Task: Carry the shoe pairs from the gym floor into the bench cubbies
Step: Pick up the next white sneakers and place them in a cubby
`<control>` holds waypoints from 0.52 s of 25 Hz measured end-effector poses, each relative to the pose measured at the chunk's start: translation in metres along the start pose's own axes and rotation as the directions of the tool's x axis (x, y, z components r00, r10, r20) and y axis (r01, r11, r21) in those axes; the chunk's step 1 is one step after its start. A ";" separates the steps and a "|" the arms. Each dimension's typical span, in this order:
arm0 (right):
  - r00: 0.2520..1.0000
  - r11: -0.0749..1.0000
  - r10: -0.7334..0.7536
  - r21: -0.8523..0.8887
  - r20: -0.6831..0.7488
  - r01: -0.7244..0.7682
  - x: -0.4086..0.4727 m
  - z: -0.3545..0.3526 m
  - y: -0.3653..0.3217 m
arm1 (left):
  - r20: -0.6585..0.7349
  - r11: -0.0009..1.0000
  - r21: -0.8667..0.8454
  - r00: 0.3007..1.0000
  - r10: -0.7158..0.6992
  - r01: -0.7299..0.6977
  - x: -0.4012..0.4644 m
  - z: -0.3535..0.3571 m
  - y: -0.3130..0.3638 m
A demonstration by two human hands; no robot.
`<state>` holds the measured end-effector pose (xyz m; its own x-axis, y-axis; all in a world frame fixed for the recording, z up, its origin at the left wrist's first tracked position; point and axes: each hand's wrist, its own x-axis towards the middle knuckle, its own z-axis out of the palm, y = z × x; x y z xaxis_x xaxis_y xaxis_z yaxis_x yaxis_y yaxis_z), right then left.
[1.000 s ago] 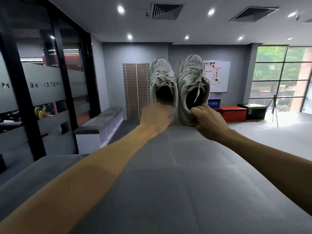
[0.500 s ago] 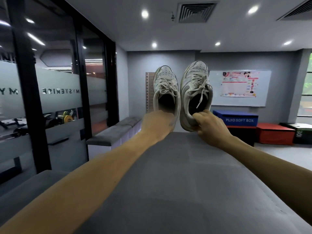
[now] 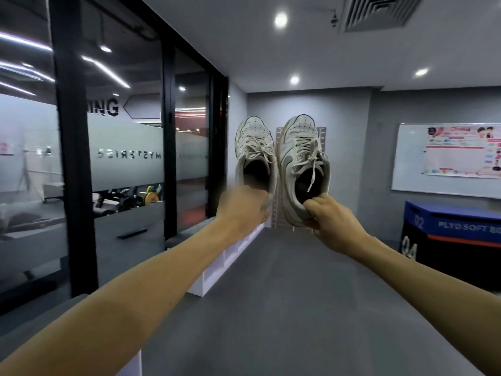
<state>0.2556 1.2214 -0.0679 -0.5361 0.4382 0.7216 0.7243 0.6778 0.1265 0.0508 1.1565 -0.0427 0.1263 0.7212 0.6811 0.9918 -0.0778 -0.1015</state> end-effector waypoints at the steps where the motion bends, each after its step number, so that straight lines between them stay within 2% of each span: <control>1: 1.000 1.000 -0.026 0.016 -0.002 0.026 0.024 0.025 0.009 | 0.009 0.999 0.019 1.000 -0.029 0.029 0.016 0.017 -0.017; 7: 0.982 0.961 -0.181 0.201 -0.048 0.187 0.146 0.155 0.016 | 0.012 0.956 0.221 0.980 -0.199 0.192 0.069 0.081 -0.112; 13: 0.894 0.786 -0.424 0.431 -0.146 0.443 0.253 0.265 -0.006 | -0.024 0.798 0.393 0.872 -0.489 0.458 0.076 0.117 -0.188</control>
<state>0.0005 1.4846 -0.0669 -0.7226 0.0178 0.6910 0.1446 0.9814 0.1260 -0.1285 1.3063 -0.0570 -0.3746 0.6506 0.6606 0.8409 0.5386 -0.0536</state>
